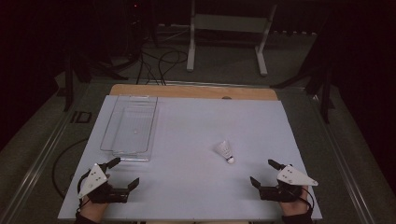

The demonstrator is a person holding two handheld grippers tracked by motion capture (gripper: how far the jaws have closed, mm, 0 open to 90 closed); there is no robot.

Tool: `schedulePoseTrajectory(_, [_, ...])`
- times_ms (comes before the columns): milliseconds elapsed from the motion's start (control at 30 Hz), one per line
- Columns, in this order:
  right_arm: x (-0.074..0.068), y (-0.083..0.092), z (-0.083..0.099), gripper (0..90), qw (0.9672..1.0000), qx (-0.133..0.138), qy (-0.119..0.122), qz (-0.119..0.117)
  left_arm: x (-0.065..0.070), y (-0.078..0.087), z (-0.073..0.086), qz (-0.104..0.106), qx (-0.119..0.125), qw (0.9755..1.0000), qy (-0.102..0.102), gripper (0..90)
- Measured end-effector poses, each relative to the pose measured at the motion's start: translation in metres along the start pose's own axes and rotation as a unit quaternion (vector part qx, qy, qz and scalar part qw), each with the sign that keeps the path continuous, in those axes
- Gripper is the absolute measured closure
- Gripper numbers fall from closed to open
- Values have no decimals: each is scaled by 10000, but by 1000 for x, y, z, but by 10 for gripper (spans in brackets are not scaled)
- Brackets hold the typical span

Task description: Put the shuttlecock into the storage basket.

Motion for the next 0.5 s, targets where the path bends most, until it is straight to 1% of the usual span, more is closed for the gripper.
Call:
schedulePoseTrajectory(200, [0,1,0,92,10000,13,8,5,1,0,0,34,-1,10000,3,1])
schedulePoseTrajectory(367, [0,2,-1,91,10000,5,-64,-21,1,-1,0,52,-30,10000,-3,2])
schedulePoseTrajectory(433, [0,3,-2,91,9999,12,-96,-60,2,-2,1,54,-87,9999,-33,2])
schedulePoseTrajectory(500, [0,3,-3,85,9999,-1,-97,-45,2,-2,2,67,-94,9999,-29,2])
Point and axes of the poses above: each handheld gripper's, and its own axes: y roughly backward along the jaws, z roughly out of its underside, x roughly to its right, the point moved 7 cm from there along -y, roughly forward along the jaws, and after that the axes turned 12 degrees about z, right-handed, at the moved point
